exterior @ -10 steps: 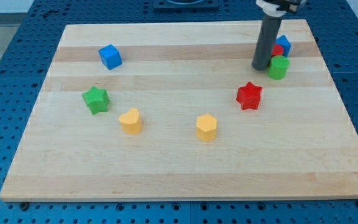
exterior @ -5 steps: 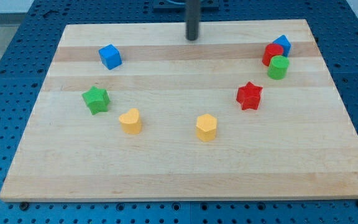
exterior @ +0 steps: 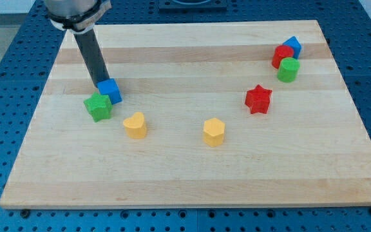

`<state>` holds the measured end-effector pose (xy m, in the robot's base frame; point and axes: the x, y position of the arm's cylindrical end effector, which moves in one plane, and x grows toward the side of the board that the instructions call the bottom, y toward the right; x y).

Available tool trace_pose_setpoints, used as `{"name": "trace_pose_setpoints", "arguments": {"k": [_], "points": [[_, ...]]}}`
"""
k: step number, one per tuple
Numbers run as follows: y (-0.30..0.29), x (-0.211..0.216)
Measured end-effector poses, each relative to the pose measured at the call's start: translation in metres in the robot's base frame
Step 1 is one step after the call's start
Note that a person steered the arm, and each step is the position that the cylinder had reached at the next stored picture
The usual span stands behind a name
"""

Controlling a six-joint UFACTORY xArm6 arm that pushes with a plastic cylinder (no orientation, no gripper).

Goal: Move the blue cube towards the center

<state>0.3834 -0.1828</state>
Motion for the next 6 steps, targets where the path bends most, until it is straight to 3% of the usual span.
{"name": "trace_pose_setpoints", "arguments": {"k": [1, 2, 3, 4, 6], "points": [[-0.021, -0.025], [-0.061, -0.021], [-0.083, 0.012], [-0.047, 0.029], [0.136, 0.029]]}}
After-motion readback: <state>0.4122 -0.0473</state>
